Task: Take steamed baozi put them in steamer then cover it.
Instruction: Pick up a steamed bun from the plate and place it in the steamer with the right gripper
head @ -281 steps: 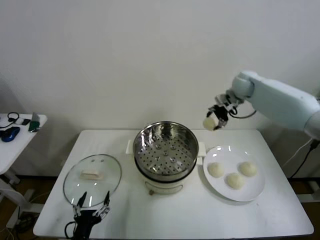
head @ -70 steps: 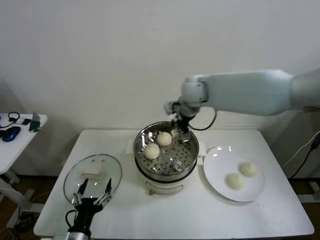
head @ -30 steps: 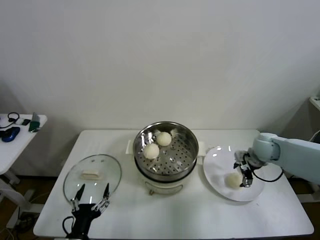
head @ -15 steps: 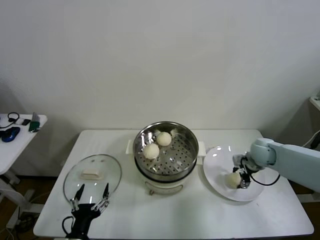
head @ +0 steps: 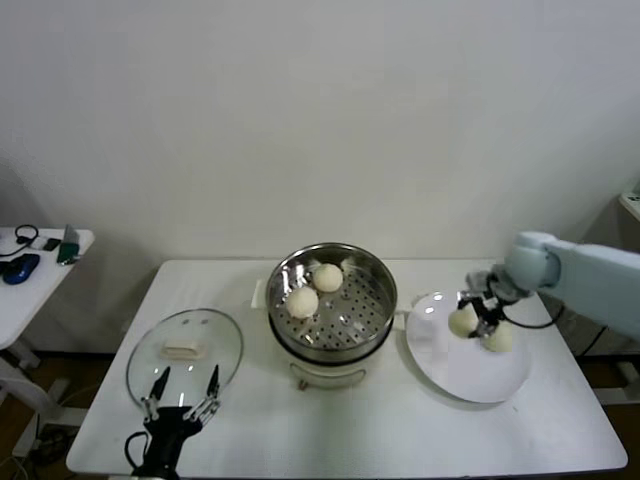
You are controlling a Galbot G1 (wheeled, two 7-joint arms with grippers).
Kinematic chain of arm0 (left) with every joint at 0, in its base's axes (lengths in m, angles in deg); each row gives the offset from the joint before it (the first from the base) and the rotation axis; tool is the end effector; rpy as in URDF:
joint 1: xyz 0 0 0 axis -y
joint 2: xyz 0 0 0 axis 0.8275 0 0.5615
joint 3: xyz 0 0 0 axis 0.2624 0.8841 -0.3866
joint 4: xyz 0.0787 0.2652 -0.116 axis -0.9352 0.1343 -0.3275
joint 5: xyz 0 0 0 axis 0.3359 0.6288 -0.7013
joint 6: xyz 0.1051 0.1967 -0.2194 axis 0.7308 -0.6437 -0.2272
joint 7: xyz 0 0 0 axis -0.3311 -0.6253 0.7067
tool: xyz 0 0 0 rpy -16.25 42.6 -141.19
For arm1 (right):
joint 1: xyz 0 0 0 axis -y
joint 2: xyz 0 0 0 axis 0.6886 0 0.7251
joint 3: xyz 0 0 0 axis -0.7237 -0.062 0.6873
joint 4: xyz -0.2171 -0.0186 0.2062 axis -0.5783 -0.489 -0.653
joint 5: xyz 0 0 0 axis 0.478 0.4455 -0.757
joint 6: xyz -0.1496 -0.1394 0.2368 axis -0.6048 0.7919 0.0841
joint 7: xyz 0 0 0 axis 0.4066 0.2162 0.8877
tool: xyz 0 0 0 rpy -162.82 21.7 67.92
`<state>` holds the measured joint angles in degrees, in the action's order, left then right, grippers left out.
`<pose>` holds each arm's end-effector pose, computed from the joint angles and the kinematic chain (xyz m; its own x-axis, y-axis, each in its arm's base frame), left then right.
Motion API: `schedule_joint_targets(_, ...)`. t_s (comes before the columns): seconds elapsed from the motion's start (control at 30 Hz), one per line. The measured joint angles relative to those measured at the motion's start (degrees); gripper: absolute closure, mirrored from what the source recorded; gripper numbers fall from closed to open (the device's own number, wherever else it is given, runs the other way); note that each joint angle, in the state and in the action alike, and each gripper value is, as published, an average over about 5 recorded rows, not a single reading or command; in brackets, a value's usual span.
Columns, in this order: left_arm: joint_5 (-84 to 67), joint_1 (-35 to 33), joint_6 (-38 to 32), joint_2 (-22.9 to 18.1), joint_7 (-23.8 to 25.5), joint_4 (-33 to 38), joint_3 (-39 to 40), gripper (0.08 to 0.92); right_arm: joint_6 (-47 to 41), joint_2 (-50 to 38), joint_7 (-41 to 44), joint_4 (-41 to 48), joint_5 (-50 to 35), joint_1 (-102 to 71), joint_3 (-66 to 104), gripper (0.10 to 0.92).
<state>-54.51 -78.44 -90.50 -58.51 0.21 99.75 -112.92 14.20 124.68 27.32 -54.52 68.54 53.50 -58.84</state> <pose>0.0983 0.0363 -0.2707 -0.9865 -0.0205 0.1624 -0.0260 0.9992 -0.0320 0.4467 -0.1069 -0.0760 -0.2462 -0.1223 0.9615 -0.9286 -0.2545 -0.2701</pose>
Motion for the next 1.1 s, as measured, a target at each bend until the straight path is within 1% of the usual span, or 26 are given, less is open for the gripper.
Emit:
schedule_joint_targets(0.23,0.4,0.1,0.0,0.1,0.0,-0.2,-0.1,0.177,8.8,6.7,2.1,-4.6,-0.9,12.6,-1.3,0.355)
schedule_joint_targets(0.43,0.4,0.1,-0.2,0.1,0.0,-0.4,-0.4,0.177,14.7,13.6,2.4,-9.9,0.9,16.4,-1.0,0.356)
schedule_joint_targets(0.6,0.4,0.0,-0.4,0.1,-0.1,-0.4,-0.8,0.177,18.0,19.0,2.0,-12.1,4.7,15.2,-1.6,0.357)
schedule_joint_targets(0.77,0.2,-0.3,-0.7,0.2,-0.1,-0.5,-1.3,0.177,19.9,23.3,0.8,-12.3,9.4,11.8,-2.6,0.355)
schedule_joint_targets(1.1,0.3,-0.1,-0.9,0.3,-0.3,-1.0,-1.3,0.177,21.0,27.6,-1.4,-10.2,16.9,3.7,-3.2,0.355)
